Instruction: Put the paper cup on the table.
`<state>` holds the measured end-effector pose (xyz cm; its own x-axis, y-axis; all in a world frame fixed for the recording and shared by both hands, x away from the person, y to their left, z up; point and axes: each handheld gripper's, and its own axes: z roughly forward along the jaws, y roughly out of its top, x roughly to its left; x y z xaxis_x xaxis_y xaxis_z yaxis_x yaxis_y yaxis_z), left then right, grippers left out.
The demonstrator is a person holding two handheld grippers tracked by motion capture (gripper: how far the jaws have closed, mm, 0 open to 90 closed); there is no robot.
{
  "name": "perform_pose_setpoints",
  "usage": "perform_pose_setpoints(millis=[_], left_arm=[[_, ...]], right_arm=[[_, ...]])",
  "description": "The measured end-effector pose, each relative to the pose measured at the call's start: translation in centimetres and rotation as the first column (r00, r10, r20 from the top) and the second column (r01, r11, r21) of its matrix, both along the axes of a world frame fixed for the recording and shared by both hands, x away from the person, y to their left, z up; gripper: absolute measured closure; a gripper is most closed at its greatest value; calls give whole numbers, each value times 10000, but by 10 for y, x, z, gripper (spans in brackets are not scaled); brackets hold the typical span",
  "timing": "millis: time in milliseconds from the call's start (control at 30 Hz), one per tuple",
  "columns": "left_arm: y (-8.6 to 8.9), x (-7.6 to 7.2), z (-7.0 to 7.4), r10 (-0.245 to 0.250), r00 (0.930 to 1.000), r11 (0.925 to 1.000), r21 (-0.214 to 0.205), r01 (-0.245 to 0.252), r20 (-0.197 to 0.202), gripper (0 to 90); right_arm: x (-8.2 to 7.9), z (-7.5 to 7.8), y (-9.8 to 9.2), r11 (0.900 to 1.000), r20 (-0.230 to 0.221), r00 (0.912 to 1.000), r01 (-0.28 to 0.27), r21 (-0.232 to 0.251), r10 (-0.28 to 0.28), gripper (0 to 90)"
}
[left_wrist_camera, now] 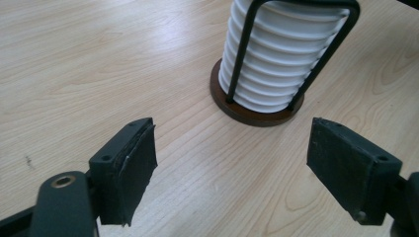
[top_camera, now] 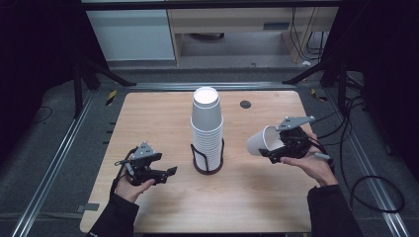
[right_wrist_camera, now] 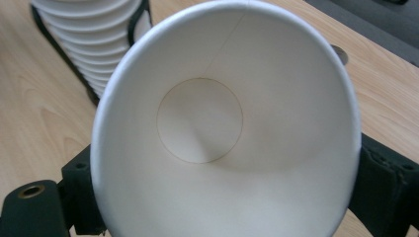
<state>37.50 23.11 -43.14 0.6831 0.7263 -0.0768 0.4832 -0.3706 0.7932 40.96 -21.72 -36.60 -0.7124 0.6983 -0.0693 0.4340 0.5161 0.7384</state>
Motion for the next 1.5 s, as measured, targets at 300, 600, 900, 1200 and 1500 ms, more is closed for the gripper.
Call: perform_pose_setpoints(millis=[300, 600, 900, 1200, 1500], left_arm=[[8, 6, -3, 599, 9981, 9982, 86, -598, -133, 184], [11, 8, -6, 916, 9955, 9956, 204, -912, -223, 181], [11, 7, -8, 949, 9952, 9948, 406, -939, -234, 184], [14, 9, -10, 1132, 9930, 9927, 463, -1117, -331, 185], [15, 10, -13, 1225, 9917, 9903, 715, -1195, -387, 184]], right_arm=[[22, -2, -9, 9897, -32, 9922, 1241, -708, -1247, 101], [41, -7, -17, 9738, -131, 9784, 2038, -1008, -2061, 101], [56, -14, -23, 9499, -401, 9618, 2601, -1732, -2707, 100], [62, -22, -35, 9317, -623, 9464, 2985, -2068, -3170, 99], [71, -32, -37, 9138, -1090, 9338, 3017, -2719, -3407, 97]])
